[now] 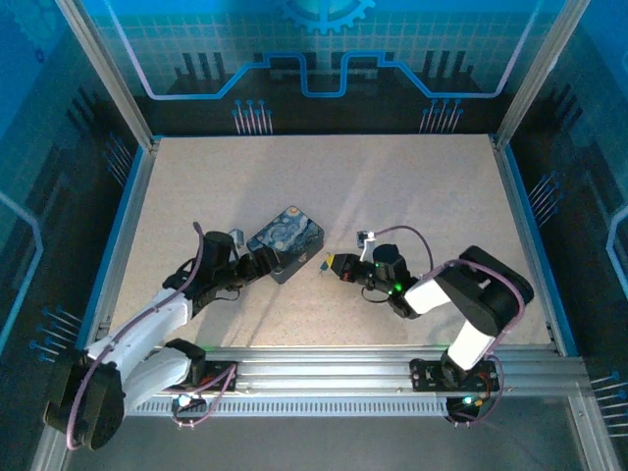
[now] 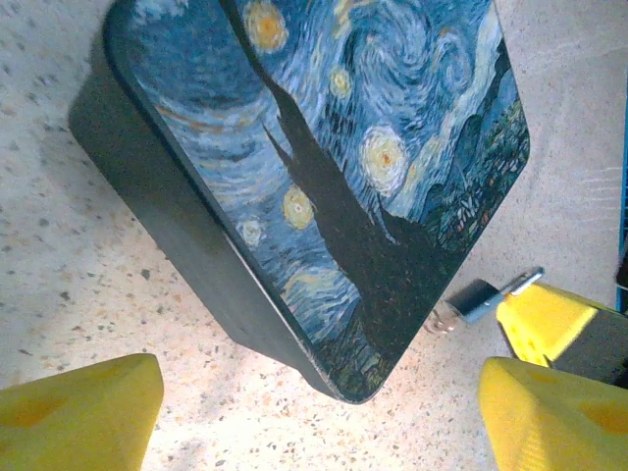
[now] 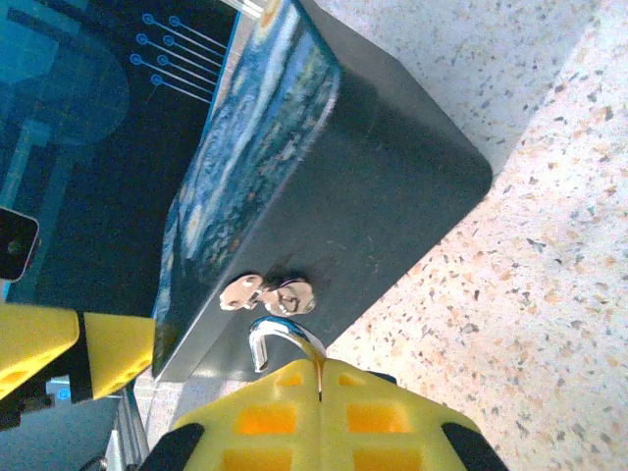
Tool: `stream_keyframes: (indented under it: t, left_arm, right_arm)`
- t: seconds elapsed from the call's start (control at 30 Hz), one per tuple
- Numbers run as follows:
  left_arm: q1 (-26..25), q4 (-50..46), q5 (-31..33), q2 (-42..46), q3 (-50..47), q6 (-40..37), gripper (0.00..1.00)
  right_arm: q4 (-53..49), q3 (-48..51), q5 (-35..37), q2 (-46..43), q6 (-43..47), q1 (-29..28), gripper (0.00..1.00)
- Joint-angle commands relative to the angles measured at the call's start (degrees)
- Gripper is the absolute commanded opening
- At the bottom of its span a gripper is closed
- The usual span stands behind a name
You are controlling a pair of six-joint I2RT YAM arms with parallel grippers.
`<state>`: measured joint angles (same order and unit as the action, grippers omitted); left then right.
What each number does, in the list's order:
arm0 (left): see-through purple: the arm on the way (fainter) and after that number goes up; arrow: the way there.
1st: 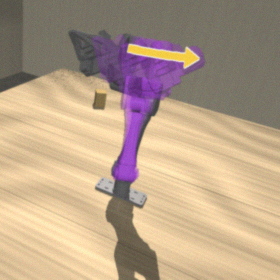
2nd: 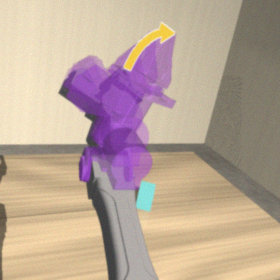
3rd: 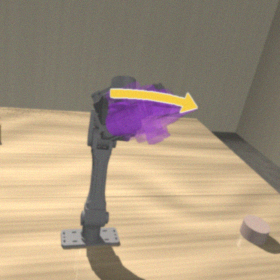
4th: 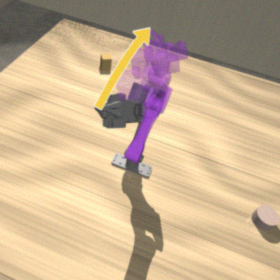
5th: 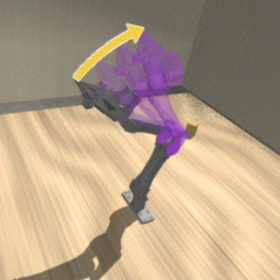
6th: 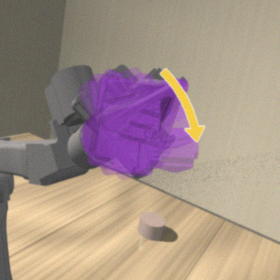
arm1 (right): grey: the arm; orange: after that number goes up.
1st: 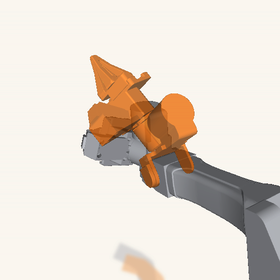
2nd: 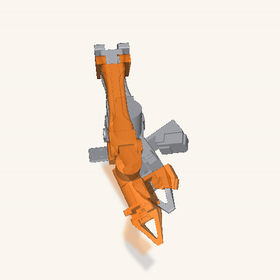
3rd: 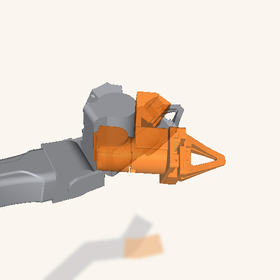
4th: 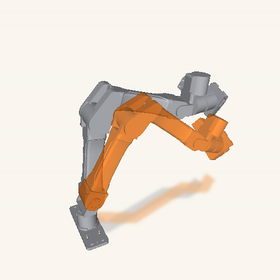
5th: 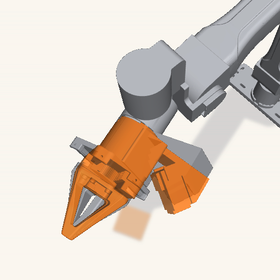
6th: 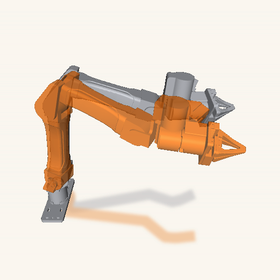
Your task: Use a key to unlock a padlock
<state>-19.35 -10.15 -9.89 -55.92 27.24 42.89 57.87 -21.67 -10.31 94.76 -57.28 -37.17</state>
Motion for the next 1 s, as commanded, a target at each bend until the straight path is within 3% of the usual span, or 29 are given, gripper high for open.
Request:
stream_keyframes:
  t: [0.0, 0.5, 0.77, 0.97]
  left_arm:
    - [-0.16, -4.93, 4.76, 3.05, 2.61, -4.34, 0.86]
    - [0.36, -5.48, 10.61, 9.77, -0.17, -5.23, 0.99]
    - [0.50, -5.49, 10.85, 10.06, -0.22, -5.43, 0.99]
    - [0.48, -5.58, 10.90, 10.04, -0.18, -5.50, 0.99]
  right_arm:
    - [-9.26, -0.21, 0.05, -6.15, 6.14, 0.96, 0.05]
    - [-58.53, -8.35, 1.22, -39.45, 27.12, 2.08, 0.05]
    - [-80.23, -13.83, 4.77, -44.99, 32.85, 3.28, 0.05]
    - [-87.28, -14.09, 5.74, -43.65, 34.03, 4.53, 0.05]
